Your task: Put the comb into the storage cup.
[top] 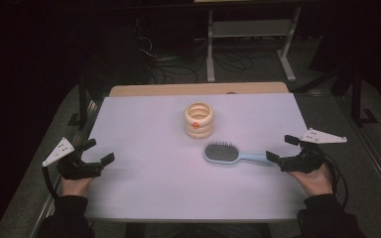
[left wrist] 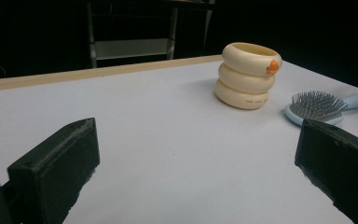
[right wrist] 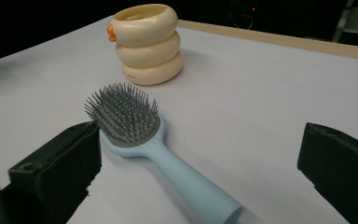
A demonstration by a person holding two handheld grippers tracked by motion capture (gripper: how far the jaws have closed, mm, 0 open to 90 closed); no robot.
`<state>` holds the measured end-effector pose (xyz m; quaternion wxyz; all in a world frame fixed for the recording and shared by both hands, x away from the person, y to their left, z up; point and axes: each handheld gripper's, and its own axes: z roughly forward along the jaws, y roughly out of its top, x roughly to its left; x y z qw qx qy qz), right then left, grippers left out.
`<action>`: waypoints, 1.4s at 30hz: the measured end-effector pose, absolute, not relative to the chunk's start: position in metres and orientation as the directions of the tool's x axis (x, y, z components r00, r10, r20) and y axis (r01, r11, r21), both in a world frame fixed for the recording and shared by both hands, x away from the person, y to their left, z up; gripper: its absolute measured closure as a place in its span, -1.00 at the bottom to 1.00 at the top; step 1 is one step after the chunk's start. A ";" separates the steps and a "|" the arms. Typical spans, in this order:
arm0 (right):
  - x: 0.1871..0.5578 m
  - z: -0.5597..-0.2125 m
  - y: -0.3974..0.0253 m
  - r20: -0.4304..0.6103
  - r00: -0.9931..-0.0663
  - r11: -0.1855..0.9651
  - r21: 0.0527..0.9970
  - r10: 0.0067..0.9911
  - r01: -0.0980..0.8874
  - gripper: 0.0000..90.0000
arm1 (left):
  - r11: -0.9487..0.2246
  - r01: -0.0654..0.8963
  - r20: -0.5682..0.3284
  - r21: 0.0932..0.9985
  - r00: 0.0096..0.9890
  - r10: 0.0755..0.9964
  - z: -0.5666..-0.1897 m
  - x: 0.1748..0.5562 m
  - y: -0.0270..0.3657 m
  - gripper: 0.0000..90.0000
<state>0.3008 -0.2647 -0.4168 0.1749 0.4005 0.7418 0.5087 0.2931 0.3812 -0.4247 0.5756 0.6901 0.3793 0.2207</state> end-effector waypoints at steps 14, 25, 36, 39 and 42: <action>0.300 -0.416 -0.266 0.148 -0.618 0.156 0.899 0.773 0.410 -1.00 | -0.054 0.262 -0.126 0.964 0.621 0.773 -0.425 0.292 0.380 -1.00; 0.299 -0.415 -0.268 0.155 -0.615 0.147 0.899 0.773 0.412 -1.00 | -0.052 0.263 -0.131 0.963 0.629 0.767 -0.426 0.292 0.377 -1.00; 0.306 -0.404 -0.266 0.140 -0.627 0.186 0.886 0.766 0.425 -1.00 | -0.046 0.269 -0.138 0.962 0.624 0.769 -0.427 0.293 0.377 -1.00; 0.308 -0.399 -0.265 0.131 -0.636 0.205 0.882 0.760 0.425 -1.00 | -0.048 0.269 -0.137 0.962 0.624 0.769 -0.427 0.293 0.376 -1.00; 0.310 -0.397 -0.264 0.131 -0.642 0.220 0.873 0.755 0.436 -1.00 | -0.046 0.267 -0.137 0.963 0.625 0.768 -0.427 0.293 0.376 -1.00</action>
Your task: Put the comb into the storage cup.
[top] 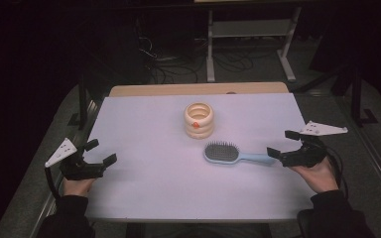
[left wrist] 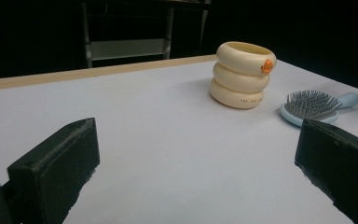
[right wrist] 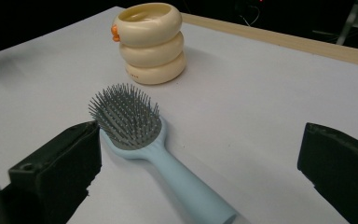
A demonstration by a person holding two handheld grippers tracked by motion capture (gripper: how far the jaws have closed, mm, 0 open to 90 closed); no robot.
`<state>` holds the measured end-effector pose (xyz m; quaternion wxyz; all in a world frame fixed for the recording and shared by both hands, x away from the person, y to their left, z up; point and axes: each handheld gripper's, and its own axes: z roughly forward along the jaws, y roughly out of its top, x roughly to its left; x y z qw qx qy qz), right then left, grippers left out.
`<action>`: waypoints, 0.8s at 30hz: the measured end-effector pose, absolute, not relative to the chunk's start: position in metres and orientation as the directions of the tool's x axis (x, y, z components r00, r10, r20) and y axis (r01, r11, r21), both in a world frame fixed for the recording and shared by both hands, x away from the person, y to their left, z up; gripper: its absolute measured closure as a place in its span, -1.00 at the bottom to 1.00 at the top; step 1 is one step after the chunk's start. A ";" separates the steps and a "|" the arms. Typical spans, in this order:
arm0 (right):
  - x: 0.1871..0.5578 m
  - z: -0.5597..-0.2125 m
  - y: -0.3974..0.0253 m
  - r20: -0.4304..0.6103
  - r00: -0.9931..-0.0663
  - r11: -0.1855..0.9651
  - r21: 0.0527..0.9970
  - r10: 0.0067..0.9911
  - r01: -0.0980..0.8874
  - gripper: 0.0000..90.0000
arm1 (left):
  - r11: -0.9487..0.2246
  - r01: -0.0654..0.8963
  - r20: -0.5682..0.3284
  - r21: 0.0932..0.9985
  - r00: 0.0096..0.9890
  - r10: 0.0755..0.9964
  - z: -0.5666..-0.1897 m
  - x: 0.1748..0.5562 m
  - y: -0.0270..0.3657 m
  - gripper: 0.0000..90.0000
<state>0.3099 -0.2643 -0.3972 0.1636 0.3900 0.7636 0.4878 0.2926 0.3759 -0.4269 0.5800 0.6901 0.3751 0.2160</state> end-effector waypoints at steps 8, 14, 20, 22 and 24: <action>0.320 -0.393 -0.264 0.117 -0.651 0.263 0.850 0.750 0.456 -1.00 | -0.047 0.271 -0.139 0.961 0.626 0.768 -0.427 0.293 0.376 -1.00; 0.327 -0.388 -0.262 0.099 -0.662 0.304 0.831 0.743 0.466 -1.00 | -0.047 0.272 -0.139 0.961 0.626 0.767 -0.427 0.293 0.376 -1.00; 0.335 -0.381 -0.256 0.075 -0.686 0.359 0.808 0.724 0.468 -1.00 | -0.049 0.272 -0.139 0.961 0.627 0.767 -0.427 0.293 0.376 -1.00; 0.337 -0.379 -0.253 0.066 -0.694 0.378 0.800 0.717 0.466 -1.00 | -0.048 0.273 -0.139 0.961 0.627 0.766 -0.427 0.293 0.376 -1.00; 0.339 -0.377 -0.250 0.062 -0.703 0.395 0.791 0.708 0.467 -1.00 | -0.046 0.272 -0.141 0.961 0.628 0.766 -0.427 0.293 0.376 -1.00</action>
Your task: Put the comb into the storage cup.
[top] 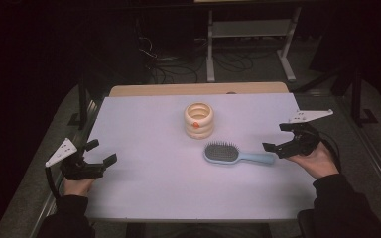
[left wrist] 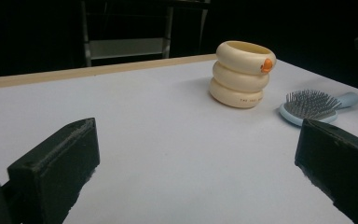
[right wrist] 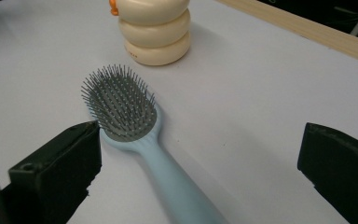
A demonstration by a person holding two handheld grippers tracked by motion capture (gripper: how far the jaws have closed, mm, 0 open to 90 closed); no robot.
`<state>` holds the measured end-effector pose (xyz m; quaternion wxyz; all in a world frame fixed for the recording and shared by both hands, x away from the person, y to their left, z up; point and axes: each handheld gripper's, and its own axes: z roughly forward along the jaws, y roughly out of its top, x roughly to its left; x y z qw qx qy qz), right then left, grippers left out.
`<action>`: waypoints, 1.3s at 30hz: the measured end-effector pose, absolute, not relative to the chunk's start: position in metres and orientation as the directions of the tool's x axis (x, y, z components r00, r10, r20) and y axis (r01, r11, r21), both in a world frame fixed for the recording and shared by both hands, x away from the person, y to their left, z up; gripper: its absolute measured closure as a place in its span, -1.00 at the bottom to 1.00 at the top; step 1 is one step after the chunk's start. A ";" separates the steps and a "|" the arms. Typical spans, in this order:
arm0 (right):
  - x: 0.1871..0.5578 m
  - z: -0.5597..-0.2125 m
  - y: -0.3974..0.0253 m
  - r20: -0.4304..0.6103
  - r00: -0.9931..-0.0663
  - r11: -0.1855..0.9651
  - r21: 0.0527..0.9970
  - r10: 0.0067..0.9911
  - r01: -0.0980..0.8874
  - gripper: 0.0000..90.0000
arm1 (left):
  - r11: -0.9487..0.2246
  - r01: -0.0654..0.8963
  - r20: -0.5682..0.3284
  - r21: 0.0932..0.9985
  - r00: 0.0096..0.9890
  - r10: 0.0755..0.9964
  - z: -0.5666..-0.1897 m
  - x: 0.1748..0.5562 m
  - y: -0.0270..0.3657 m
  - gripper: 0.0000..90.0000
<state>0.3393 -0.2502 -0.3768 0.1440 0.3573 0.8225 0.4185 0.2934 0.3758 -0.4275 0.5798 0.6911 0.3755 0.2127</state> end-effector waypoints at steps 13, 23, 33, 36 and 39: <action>0.351 -0.381 -0.227 0.039 -0.761 0.508 0.722 0.647 0.469 -1.00 | -0.047 0.274 -0.142 0.961 0.630 0.763 -0.428 0.294 0.376 -1.00; 0.358 -0.393 -0.218 0.052 -0.780 0.567 0.658 0.623 0.496 -1.00 | -0.046 0.276 -0.144 0.960 0.630 0.763 -0.428 0.294 0.376 -1.00; 0.359 -0.404 -0.208 0.050 -0.807 0.632 0.594 0.588 0.497 -1.00 | -0.049 0.277 -0.143 0.960 0.632 0.761 -0.428 0.294 0.375 -1.00; 0.360 -0.406 -0.207 0.047 -0.812 0.644 0.584 0.581 0.495 -1.00 | -0.050 0.278 -0.144 0.959 0.633 0.761 -0.429 0.294 0.375 -1.00; 0.362 -0.409 -0.204 0.052 -0.816 0.652 0.573 0.576 0.497 -1.00 | -0.049 0.280 -0.146 0.959 0.633 0.760 -0.429 0.294 0.375 -1.00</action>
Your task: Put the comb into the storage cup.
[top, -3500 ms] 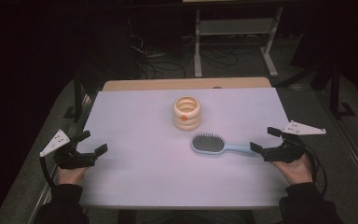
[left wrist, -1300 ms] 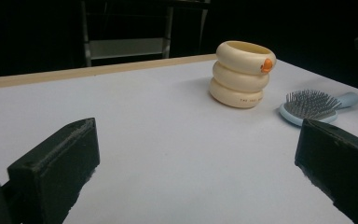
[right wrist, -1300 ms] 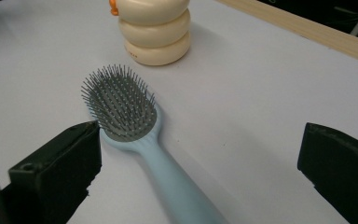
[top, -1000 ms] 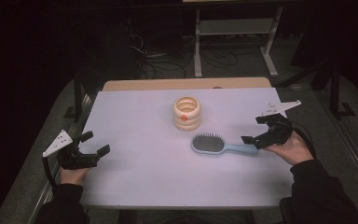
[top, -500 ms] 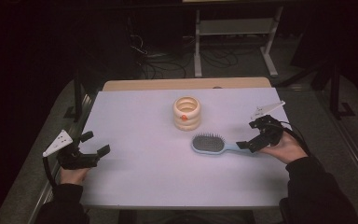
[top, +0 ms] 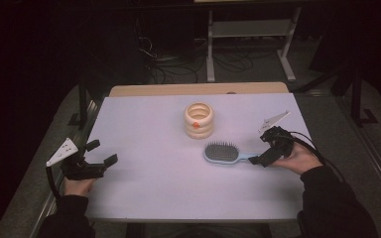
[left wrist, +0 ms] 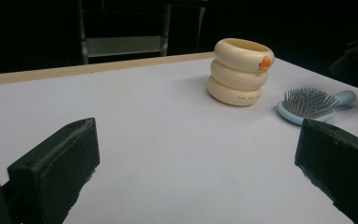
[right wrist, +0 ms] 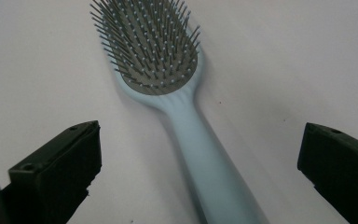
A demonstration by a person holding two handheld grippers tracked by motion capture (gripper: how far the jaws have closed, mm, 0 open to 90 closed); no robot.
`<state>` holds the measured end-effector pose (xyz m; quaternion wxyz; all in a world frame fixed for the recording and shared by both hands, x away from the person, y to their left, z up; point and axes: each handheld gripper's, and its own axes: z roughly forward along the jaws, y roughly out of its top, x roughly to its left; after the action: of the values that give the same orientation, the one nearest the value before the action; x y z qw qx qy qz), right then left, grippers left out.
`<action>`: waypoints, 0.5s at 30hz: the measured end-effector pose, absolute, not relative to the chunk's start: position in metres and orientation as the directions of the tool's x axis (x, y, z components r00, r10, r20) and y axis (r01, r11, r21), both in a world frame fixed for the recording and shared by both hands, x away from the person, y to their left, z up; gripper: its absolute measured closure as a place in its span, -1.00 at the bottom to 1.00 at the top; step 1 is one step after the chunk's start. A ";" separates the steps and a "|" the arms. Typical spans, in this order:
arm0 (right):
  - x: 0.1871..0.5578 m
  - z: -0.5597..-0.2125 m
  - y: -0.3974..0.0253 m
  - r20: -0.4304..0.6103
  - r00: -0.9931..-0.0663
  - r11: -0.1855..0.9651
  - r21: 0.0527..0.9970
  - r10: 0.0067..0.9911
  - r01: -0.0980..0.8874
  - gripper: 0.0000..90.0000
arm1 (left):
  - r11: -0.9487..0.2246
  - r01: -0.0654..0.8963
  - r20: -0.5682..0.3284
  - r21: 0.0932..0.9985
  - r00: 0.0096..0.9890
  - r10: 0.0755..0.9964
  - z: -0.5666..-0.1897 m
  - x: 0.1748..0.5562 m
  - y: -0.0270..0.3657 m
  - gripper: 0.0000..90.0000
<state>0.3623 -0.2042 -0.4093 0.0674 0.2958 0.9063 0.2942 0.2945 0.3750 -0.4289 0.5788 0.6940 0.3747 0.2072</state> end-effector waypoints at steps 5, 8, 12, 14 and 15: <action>0.364 -0.413 -0.202 0.045 -0.824 0.669 0.559 0.565 0.489 -1.00 | -0.053 0.286 -0.148 0.957 0.635 0.758 -0.430 0.295 0.375 -1.00; 0.365 -0.414 -0.201 0.045 -0.827 0.678 0.550 0.560 0.488 -1.00 | -0.054 0.286 -0.147 0.957 0.635 0.759 -0.430 0.295 0.374 -1.00; 0.368 -0.415 -0.199 0.036 -0.837 0.695 0.538 0.546 0.476 -1.00 | -0.053 0.289 -0.149 0.956 0.633 0.760 -0.430 0.295 0.374 -1.00; 0.371 -0.415 -0.198 0.032 -0.852 0.720 0.520 0.522 0.460 -0.94 | -0.053 0.291 -0.151 0.955 0.632 0.760 -0.431 0.296 0.374 -1.00; 0.372 -0.415 -0.197 0.032 -0.855 0.724 0.517 0.517 0.457 -0.93 | -0.052 0.292 -0.152 0.955 0.632 0.760 -0.431 0.296 0.374 -1.00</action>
<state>0.3723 -0.1972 -0.4150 0.0571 0.2627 0.9267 0.2625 0.2958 0.3741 -0.4308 0.5755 0.6964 0.3776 0.2031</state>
